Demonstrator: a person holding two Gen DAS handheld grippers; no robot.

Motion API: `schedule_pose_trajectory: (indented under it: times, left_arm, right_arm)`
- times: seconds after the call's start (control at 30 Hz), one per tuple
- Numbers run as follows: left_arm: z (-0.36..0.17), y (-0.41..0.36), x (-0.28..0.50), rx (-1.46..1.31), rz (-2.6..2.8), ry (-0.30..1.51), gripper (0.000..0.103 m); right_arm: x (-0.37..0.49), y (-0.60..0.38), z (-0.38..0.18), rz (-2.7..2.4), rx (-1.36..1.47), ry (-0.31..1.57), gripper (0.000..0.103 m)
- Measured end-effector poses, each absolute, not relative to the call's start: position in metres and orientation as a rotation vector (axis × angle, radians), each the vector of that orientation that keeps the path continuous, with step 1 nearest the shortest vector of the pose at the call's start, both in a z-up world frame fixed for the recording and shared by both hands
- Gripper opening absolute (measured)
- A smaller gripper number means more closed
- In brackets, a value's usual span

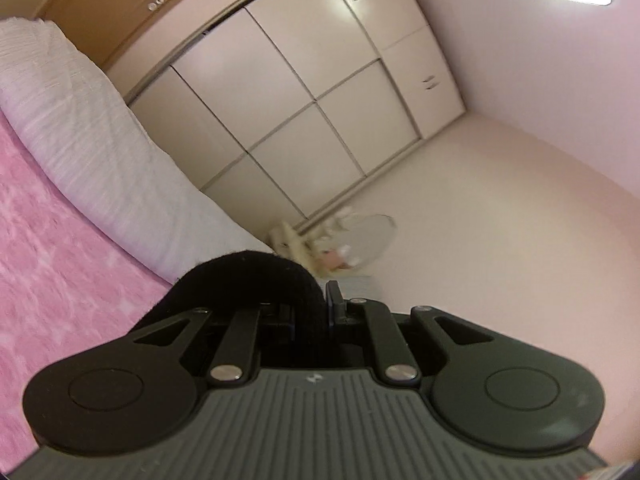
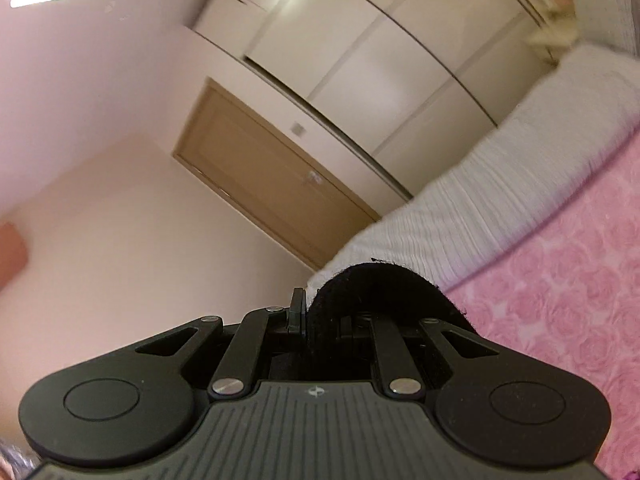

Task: Fold clothes
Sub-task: 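Lift the garment with both grippers and shake it out, then lay the garment flat on the bedspread and open both grippers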

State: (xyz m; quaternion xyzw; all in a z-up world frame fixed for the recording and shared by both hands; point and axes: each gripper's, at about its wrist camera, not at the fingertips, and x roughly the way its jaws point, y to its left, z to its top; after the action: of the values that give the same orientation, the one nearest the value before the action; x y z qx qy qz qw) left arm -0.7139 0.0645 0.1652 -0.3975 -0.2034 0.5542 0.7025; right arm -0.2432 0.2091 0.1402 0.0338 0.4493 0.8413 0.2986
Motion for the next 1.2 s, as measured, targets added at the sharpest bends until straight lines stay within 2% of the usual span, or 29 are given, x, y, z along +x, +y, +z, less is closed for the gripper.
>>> schedule_pose_trajectory:
  times: [0.03,0.27,0.33,0.4,0.53,0.73,0.9,0.93,1.0,1.03,1.13,1.2]
  left_arm:
    - [0.17,0.079,-0.717,-0.866,1.244,-0.455,0.01]
    - [0.248,0.141,-0.707,-0.594,1.253,-0.468,0.01]
    - [0.25,0.148,-0.7,-0.585,1.25,-0.457,0.01]
    - [0.228,0.153,-0.697,-0.644,1.249,-0.438,0.01]
    - [0.14,0.144,-0.691,-0.849,1.28,-0.339,0.01]
    - [-0.048,0.092,-0.686,-1.26,1.333,-0.175,0.01]
    - [-0.216,0.024,-0.673,-1.611,1.409,0.115,0.01]
    - [-0.242,0.01,-0.67,-1.66,1.424,0.189,0.006]
    - [-0.274,-0.012,-0.668,-1.723,1.424,0.272,0.006]
    - [-0.284,-0.025,-0.667,-1.743,1.421,0.287,0.007]
    - [-0.294,-0.048,-0.667,-1.726,1.416,0.261,0.008]
    - [-0.293,-0.057,-0.663,-1.685,1.416,0.208,0.029]
  right_arm:
    - [-0.249,0.225,0.14,2.234,0.087,1.201,0.014]
    - [-0.252,0.281,0.202,2.397,0.313,0.935,0.014]
    - [-0.246,0.282,0.211,2.419,0.337,0.883,0.014]
    - [-0.241,0.28,0.202,2.417,0.306,0.883,0.014]
    - [-0.233,0.279,0.13,2.327,0.14,1.068,0.014]
    - [-0.218,0.231,-0.063,1.992,-0.216,1.464,0.014]
    - [-0.206,0.155,-0.246,1.558,-0.635,1.639,0.016]
    - [-0.202,0.137,-0.275,1.483,-0.696,1.664,0.017]
    - [-0.201,0.119,-0.314,1.37,-0.814,1.657,0.026]
    - [-0.203,0.116,-0.328,1.32,-0.864,1.643,0.026]
    - [-0.192,0.093,-0.342,1.337,-0.871,1.633,0.035]
    - [-0.184,0.088,-0.341,1.372,-0.837,1.605,0.039]
